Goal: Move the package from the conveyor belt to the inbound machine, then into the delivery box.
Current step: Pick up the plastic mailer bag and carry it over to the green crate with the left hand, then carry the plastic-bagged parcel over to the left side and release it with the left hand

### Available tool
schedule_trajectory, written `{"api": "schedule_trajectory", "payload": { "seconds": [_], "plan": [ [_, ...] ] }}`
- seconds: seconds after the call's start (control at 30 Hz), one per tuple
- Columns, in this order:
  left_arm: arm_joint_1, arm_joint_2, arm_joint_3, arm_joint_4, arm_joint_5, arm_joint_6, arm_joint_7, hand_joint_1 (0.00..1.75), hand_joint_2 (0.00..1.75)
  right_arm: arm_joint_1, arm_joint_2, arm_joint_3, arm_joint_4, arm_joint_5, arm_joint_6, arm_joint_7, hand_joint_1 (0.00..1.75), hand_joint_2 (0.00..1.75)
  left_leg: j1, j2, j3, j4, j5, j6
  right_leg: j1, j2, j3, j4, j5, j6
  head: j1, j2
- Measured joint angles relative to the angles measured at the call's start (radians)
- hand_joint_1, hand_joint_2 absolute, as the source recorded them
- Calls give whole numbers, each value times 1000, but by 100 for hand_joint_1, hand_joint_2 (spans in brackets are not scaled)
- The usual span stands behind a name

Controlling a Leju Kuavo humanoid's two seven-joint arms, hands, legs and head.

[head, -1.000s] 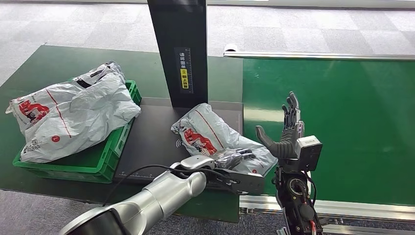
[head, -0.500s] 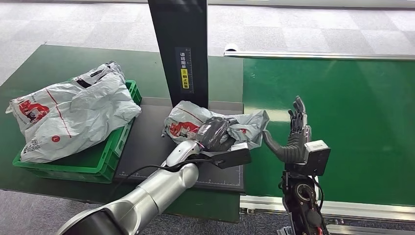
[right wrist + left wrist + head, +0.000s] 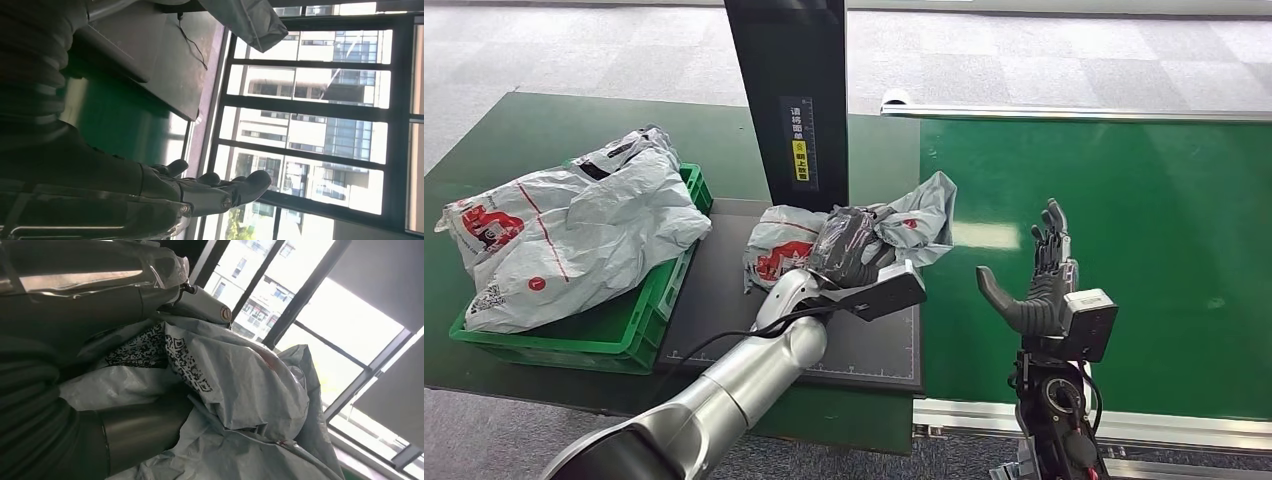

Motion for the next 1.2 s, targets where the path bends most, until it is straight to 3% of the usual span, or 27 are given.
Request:
{"api": "schedule_trajectory", "payload": {
  "seconds": [0.47,0.6,0.83,0.97,1.2],
  "plan": [
    [16,-5,37,-38,36,-3,-38,175,175,-1,0,0,0,1,-12,-4,0,175,0,0,0,0,0,0,0,0,0,0,0,0,0,0],
    [19,-5,49,-51,81,1,-88,175,175,-1,-2,0,0,-4,-15,-4,0,175,0,0,0,0,0,0,0,0,0,0,0,0,0,0],
    [32,11,85,-111,56,125,-201,175,175,-2,14,18,0,12,-27,6,0,175,0,0,-1,0,0,0,0,0,0,0,0,0,0,0],
    [99,11,197,-264,-167,151,-265,175,175,-7,34,31,0,40,-21,19,0,175,0,0,-1,0,0,0,0,0,-1,0,0,0,0,0],
    [178,-2,436,-617,-410,154,-276,175,175,-16,33,34,-8,44,-10,38,0,175,0,1,-1,0,0,0,0,1,-1,0,0,0,0,0]
  ]
}}
